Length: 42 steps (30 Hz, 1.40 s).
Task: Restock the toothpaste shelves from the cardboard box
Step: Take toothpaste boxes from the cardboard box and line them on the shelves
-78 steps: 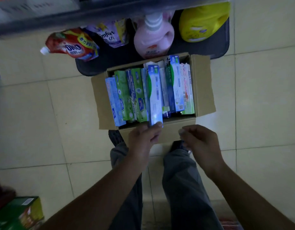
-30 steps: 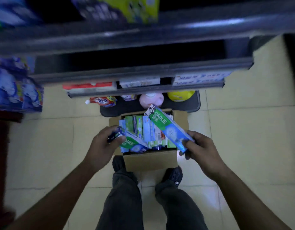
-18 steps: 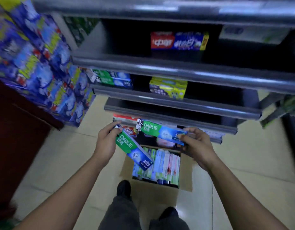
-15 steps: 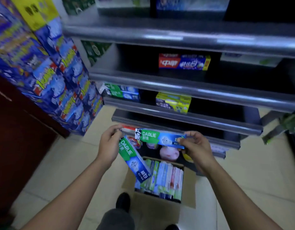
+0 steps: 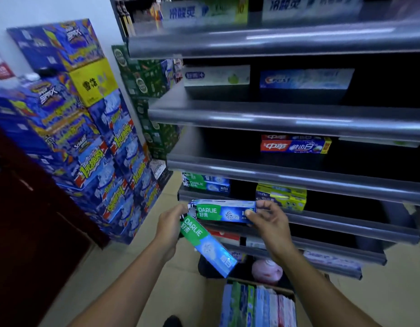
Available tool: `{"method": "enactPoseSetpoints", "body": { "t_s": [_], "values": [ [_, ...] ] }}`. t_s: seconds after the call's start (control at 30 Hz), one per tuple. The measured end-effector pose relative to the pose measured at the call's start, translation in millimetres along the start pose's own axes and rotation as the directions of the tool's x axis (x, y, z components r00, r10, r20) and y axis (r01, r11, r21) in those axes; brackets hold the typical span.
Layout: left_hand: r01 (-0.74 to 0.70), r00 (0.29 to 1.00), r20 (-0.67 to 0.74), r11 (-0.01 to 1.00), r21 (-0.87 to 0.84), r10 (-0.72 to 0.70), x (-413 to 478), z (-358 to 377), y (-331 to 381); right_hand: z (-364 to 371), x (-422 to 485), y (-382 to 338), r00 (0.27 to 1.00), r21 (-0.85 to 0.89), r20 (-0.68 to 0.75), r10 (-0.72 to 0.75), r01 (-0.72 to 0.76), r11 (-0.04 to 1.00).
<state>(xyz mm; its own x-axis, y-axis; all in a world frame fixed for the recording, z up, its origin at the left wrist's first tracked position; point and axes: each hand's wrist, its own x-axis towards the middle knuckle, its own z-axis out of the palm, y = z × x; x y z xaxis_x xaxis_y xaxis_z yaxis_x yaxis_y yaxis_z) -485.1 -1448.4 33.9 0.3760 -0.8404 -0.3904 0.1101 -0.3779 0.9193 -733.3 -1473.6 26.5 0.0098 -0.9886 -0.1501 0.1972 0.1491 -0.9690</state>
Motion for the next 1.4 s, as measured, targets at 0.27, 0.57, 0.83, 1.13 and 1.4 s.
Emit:
{"method": "enactPoseSetpoints", "body": {
  "t_s": [0.27,0.57,0.83,1.13,1.4],
  "values": [
    [-0.021,0.999,0.030,0.995,0.098,0.019,98.1,-43.2,28.1,75.5,59.2,21.3,0.982,-0.222,-0.169,-0.081,0.042,0.974],
    [-0.032,0.989,0.151,0.984,0.173,0.006,164.0,-35.8,27.9,96.8,121.2,59.5,0.955,-0.409,-0.277,-0.108,-0.015,0.912],
    [-0.022,0.989,0.150,0.979,0.200,-0.008,183.7,-37.2,18.0,99.8,133.1,65.3,0.949,-0.436,-0.298,-0.101,-0.041,0.899],
    [0.000,0.989,0.147,0.991,0.137,-0.020,177.5,-43.8,3.1,109.1,133.5,57.2,0.919,-0.505,-0.393,-0.030,-0.188,0.843],
    [0.032,0.994,0.105,0.970,-0.239,-0.007,160.7,-46.9,6.2,98.7,83.5,56.0,0.972,-0.385,-0.233,0.008,-0.099,0.918]
  ]
}}
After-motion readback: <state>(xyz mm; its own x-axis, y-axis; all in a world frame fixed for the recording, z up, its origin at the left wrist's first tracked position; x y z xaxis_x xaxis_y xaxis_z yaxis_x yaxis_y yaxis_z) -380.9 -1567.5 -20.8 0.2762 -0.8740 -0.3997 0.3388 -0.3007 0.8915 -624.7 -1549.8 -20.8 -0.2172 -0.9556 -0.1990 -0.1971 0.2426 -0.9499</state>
